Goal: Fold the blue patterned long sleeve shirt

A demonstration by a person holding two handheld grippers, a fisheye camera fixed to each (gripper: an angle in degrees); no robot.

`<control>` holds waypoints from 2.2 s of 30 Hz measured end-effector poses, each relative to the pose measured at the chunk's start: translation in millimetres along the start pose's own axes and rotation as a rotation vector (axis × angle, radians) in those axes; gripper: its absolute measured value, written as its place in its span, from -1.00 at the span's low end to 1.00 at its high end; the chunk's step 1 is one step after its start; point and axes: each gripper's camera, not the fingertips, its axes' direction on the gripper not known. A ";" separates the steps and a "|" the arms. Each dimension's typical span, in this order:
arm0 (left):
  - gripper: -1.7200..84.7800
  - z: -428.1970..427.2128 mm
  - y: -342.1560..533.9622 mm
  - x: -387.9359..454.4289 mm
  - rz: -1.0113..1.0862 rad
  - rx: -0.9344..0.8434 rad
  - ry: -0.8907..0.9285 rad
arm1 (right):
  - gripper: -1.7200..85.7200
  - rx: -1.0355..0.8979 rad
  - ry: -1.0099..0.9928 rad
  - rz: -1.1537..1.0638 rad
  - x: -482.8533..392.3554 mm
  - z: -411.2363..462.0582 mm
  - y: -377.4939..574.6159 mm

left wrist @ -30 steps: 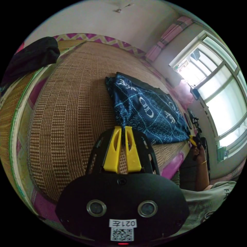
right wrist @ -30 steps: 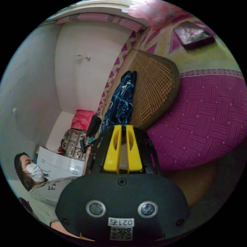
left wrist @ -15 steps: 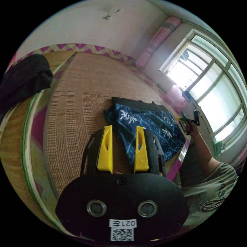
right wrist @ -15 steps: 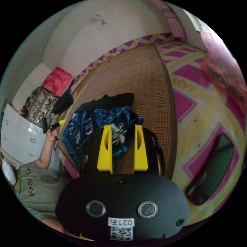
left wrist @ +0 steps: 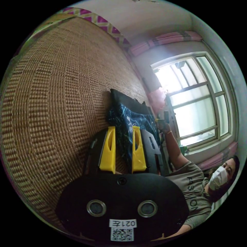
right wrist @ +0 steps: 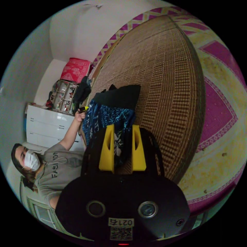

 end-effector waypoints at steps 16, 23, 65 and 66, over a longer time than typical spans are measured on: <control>-0.98 -2.2 -98.6 -5.7 0.165 -0.051 -0.097 | -0.90 -0.096 0.088 -0.132 -14.1 28.2 -87.8; -0.98 -64.8 -174.8 18.8 0.221 0.155 -0.261 | -0.90 0.093 0.192 -0.184 -63.0 -6.7 -173.3; -0.98 -122.1 231.4 305.9 0.811 0.295 0.017 | -0.94 0.304 -0.141 -0.832 -305.2 -16.7 147.5; -0.98 -109.0 265.7 314.8 0.787 0.246 -0.004 | -0.94 0.263 -0.086 -0.831 -318.3 -3.0 182.9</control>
